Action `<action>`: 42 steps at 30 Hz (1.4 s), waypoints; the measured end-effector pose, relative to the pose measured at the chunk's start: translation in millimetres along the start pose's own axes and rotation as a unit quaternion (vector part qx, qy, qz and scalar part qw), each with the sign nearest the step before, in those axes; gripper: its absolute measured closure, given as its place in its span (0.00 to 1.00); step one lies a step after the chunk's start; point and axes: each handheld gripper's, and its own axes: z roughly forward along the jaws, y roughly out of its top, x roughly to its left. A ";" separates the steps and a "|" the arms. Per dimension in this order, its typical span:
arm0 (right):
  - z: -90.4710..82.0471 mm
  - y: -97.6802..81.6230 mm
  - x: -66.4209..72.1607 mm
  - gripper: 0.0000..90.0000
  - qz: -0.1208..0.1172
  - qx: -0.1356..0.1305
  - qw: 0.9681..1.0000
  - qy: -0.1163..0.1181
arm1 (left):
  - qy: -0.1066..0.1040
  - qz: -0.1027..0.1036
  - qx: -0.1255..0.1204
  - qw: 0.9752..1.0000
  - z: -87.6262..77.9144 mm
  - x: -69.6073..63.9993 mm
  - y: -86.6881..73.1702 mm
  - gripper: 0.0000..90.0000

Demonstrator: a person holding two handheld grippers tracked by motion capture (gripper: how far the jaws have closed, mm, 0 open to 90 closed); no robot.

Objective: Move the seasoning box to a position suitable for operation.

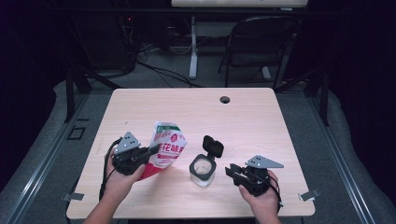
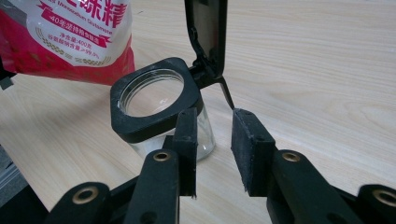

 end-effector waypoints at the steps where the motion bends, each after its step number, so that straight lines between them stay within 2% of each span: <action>1: 0.2 0.4 0.5 0.80 -0.001 0.000 1.000 0.000 | -0.002 -0.005 -0.002 1.000 -1.5 0.8 -2.4 1.00; 7: 1.6 4.7 7.1 0.80 -0.009 0.008 1.000 0.012 | -0.017 -0.033 -0.007 0.999 -6.9 4.8 -15.3 1.00; 14: -3.2 16.9 19.1 0.81 -0.031 0.000 0.999 0.017 | -0.029 -0.041 0.001 0.999 -13.2 0.3 -38.2 1.00; 17: -1.5 19.5 27.9 0.81 -0.041 0.000 0.999 0.029 | -0.033 -0.048 0.002 0.998 -14.0 -0.7 -48.7 1.00; 21: 7.1 21.2 39.6 0.81 -0.057 0.010 0.997 0.044 | -0.043 -0.071 0.008 0.997 -12.5 -0.9 -62.0 1.00; 27: 24.9 23.9 57.5 0.81 -0.075 0.020 0.994 0.074 | -0.058 -0.101 0.005 0.993 -10.4 -1.0 -71.7 1.00; 36: 42.1 29.2 75.1 0.81 -0.084 0.029 0.987 0.131 | -0.059 -0.098 0.014 0.993 -7.1 -9.9 -79.5 1.00; 42: 46.3 31.0 81.3 0.80 -0.083 0.031 0.984 0.153 | -0.059 -0.091 0.022 0.994 -6.3 -12.4 -81.5 1.00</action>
